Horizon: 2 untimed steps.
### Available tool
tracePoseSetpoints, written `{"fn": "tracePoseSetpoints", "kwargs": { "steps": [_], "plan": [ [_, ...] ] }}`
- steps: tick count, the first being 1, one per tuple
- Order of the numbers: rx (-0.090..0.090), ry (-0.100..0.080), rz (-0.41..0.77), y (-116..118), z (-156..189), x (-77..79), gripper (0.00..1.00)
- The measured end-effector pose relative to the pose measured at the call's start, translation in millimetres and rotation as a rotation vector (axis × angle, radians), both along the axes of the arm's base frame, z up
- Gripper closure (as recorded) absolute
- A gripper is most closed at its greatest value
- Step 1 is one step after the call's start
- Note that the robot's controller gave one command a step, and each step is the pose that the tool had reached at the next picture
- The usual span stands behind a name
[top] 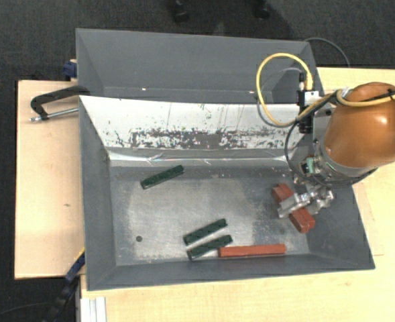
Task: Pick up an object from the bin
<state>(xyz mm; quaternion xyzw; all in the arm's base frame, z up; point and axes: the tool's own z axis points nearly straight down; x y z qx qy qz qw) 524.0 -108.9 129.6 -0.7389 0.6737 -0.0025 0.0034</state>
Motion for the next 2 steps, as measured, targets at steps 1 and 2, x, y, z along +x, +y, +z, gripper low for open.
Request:
{"fn": "tracePoseSetpoints", "kwargs": {
  "steps": [1, 2],
  "plan": [
    [0.001, 0.002, -0.004, 1.2, 9.3, 1.3, 1.0],
    [0.0, 0.001, -0.008, 2.3, 33.2, 3.0, 1.0]
  ]
}}
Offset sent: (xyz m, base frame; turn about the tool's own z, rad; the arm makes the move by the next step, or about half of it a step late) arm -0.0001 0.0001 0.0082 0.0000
